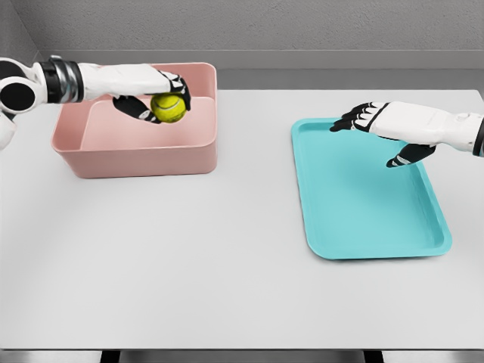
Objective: Put the tennis from the blue tray into the pink basket with both arms
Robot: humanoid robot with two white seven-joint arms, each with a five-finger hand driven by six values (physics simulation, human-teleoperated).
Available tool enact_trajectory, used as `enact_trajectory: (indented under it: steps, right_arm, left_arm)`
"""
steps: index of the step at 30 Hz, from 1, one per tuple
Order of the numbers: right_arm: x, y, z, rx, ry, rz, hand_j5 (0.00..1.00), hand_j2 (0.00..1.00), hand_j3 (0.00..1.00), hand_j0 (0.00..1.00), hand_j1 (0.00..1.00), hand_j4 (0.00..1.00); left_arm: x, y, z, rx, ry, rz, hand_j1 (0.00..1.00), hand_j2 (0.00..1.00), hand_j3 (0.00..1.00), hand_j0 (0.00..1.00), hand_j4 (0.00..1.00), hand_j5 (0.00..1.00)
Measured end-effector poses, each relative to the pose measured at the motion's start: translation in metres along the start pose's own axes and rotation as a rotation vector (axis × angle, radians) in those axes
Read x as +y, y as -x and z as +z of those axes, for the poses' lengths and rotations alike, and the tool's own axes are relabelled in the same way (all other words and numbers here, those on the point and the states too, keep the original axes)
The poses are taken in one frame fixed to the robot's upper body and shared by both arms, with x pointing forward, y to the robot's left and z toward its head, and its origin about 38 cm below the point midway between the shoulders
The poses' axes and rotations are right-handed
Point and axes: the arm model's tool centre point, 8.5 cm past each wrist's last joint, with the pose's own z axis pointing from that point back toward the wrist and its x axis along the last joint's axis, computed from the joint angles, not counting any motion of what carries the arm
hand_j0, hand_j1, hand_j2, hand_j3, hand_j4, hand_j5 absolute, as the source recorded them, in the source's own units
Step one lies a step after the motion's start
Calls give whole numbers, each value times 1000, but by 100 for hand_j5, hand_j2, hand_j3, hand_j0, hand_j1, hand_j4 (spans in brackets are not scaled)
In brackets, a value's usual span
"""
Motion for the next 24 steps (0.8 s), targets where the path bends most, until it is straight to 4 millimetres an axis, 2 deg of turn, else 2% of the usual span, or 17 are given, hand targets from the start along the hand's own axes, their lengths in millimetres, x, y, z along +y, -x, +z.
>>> enact_trajectory:
  steps: [1,2,4,12,13,16,18,20,22,24]
  right_arm:
    - [0,0,0,0,0,0,100,100,100,100,100,100]
    - [0,0,0,0,0,0,100,100,100,100,100,100]
    - [0,0,0,0,0,0,100,100,100,100,100,100]
    - [0,0,0,-1,1,0,100,100,100,100,100,100]
    - [0,0,0,-1,0,0,100,100,100,100,100,100]
    - [0,0,0,0,0,0,100,100,100,100,100,100]
    - [0,0,0,0,0,0,100,100,100,100,100,100]
    - [0,0,0,1,0,0,100,100,100,100,100,100]
    - [0,0,0,1,0,0,100,100,100,100,100,100]
    - [0,0,0,1,0,0,100,100,100,100,100,100]
  left_arm:
    - [-1,1,0,4,0,5,56,56,56,56,56,56]
    - [-1,3,0,7,-1,7,83,83,83,83,83,83]
    - [0,4,0,11,-10,11,96,96,96,96,96,96]
    - [3,4,0,14,-37,7,97,97,97,97,97,97]
    - [8,3,2,12,-44,-1,100,100,100,100,100,100]
    - [4,-11,8,-31,-54,-27,100,100,100,100,100,100]
    - [10,-18,28,-49,-106,-53,100,100,100,100,100,100]
    - [5,-20,48,-49,-174,-55,100,100,100,100,100,100]
    - [-6,-15,69,-24,-227,-40,100,100,100,100,100,100]
    - [-7,-12,86,-2,-260,-43,100,100,100,100,100,100]
